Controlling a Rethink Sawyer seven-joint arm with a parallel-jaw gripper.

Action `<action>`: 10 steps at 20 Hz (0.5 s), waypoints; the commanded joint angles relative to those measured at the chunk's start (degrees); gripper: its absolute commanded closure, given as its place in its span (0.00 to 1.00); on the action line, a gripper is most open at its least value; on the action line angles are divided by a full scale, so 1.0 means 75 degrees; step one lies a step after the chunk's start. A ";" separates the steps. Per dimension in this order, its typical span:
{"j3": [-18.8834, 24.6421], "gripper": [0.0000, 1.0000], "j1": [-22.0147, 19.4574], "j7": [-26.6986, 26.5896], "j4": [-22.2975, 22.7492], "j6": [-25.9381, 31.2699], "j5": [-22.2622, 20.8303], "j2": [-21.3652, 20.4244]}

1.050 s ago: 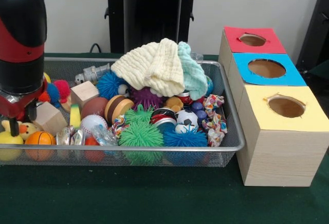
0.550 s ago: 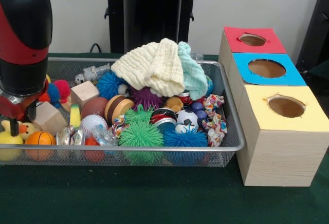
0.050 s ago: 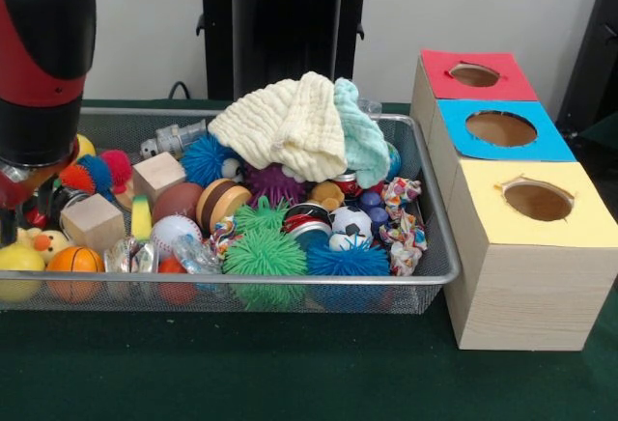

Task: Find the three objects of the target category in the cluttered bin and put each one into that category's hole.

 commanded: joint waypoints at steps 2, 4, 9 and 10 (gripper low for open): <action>-0.0531 0.00 0.0065 -0.1260 0.0413 0.0742 -0.0342 -0.0719; -0.0575 0.00 0.0042 -0.1273 0.0496 0.0703 -0.0329 -0.0781; -0.0633 0.00 -0.0071 -0.1105 0.0761 0.0495 -0.0195 -0.0614; -0.0649 0.00 -0.0084 -0.1040 0.0858 0.0459 -0.0155 -0.0591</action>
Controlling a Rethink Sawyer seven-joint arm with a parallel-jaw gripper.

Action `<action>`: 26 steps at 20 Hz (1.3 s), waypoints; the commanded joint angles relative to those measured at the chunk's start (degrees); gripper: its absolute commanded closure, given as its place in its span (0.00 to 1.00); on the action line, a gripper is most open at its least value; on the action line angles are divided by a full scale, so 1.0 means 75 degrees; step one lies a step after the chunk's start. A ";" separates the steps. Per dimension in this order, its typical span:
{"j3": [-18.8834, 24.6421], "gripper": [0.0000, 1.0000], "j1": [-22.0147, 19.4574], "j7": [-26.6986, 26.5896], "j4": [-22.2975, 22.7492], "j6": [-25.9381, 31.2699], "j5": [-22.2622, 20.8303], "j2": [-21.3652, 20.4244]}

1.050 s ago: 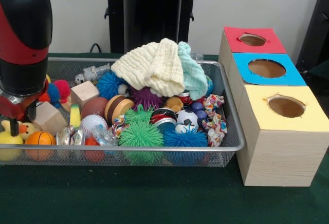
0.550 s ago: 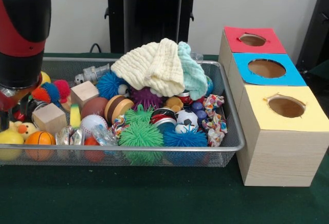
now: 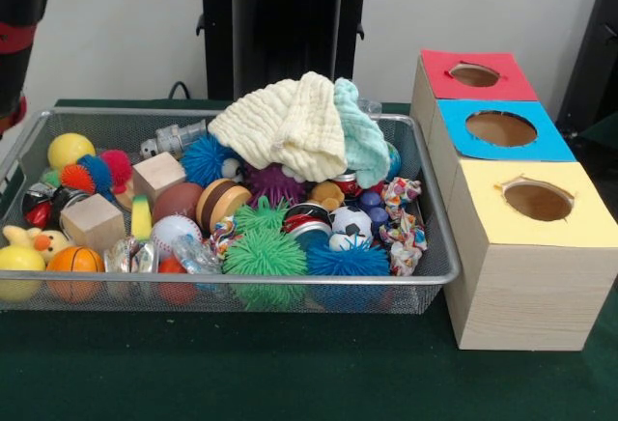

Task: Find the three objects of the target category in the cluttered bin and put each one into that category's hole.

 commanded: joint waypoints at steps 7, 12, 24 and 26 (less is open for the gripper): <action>-0.0241 0.00 -0.0189 -0.0756 0.1224 0.0145 0.0055 0.0115; -0.0039 0.00 -0.0363 -0.0698 0.1422 0.0056 0.0344 0.0123; 0.0188 0.00 -0.0621 -0.0779 0.1623 -0.0189 0.0517 0.0008; 0.0225 0.00 -0.0688 -0.0818 0.1604 -0.0245 0.0497 0.0053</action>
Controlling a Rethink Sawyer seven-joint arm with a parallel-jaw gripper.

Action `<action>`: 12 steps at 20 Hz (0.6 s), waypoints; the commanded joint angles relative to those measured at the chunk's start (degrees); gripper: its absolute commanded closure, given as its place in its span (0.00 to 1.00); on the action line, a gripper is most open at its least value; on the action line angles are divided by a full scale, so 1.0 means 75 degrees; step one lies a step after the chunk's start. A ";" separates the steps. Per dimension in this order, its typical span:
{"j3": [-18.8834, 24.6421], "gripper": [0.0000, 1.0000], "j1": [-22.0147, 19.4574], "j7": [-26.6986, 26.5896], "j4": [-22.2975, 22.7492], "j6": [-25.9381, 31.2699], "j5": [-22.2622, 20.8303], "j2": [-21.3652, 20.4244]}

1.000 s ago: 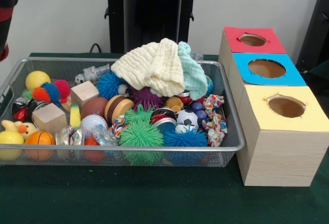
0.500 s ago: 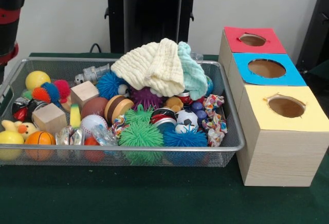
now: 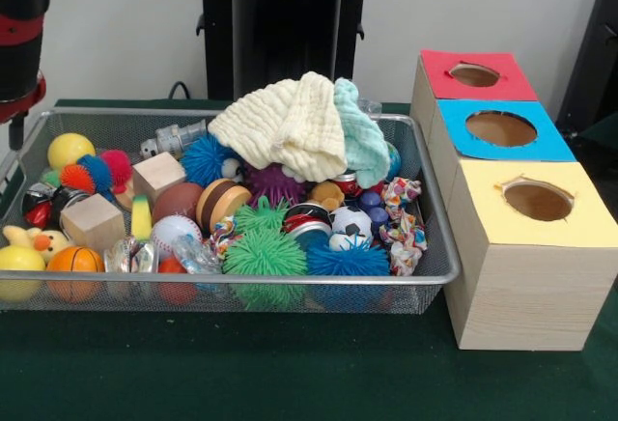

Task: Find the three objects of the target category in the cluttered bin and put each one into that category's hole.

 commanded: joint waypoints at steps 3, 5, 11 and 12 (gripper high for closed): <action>0.0588 0.00 -0.0318 -0.0810 0.0648 -0.0457 0.0272 0.0271; 0.0645 0.00 -0.0358 -0.0798 0.0679 -0.0558 0.0278 0.0299; 0.0937 0.00 -0.0575 -0.0609 0.0888 -0.0925 0.0521 0.0249; 0.0970 0.00 -0.0604 -0.0599 0.0917 -0.0948 0.0564 0.0251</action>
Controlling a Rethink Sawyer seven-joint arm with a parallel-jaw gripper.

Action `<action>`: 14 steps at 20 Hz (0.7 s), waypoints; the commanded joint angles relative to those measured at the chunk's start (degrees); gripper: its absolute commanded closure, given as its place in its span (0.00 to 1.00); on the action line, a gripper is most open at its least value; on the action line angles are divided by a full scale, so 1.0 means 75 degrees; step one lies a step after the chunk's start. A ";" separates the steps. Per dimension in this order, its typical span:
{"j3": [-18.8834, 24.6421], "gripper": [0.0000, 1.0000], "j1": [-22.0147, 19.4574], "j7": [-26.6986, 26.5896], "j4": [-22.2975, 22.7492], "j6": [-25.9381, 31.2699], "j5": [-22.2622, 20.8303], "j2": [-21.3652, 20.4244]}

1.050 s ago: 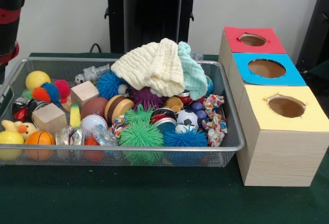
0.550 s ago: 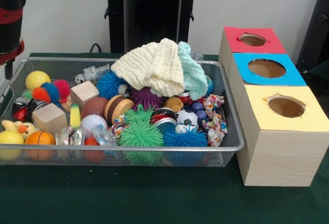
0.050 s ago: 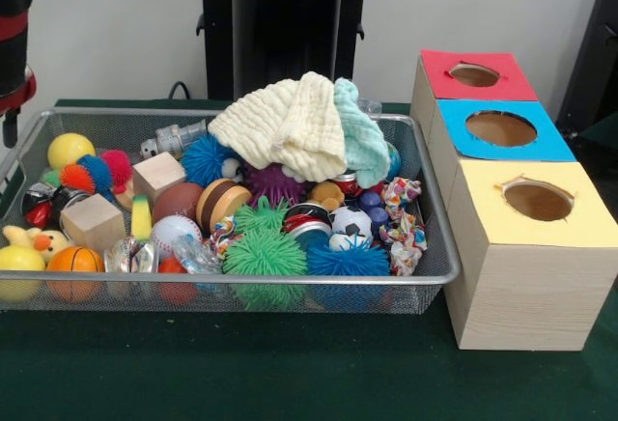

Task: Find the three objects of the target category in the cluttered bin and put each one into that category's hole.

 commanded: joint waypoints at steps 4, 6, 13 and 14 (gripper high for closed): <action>0.0924 0.00 -0.0277 -0.0606 0.0890 -0.0790 0.0499 0.0207; 0.0971 0.00 -0.0338 -0.0621 0.0977 -0.0836 0.0552 0.0178; 0.1010 0.00 -0.0629 -0.0701 0.1090 -0.1048 0.0496 0.0172; 0.1000 0.00 -0.0645 -0.0698 0.1089 -0.1087 0.0441 0.0185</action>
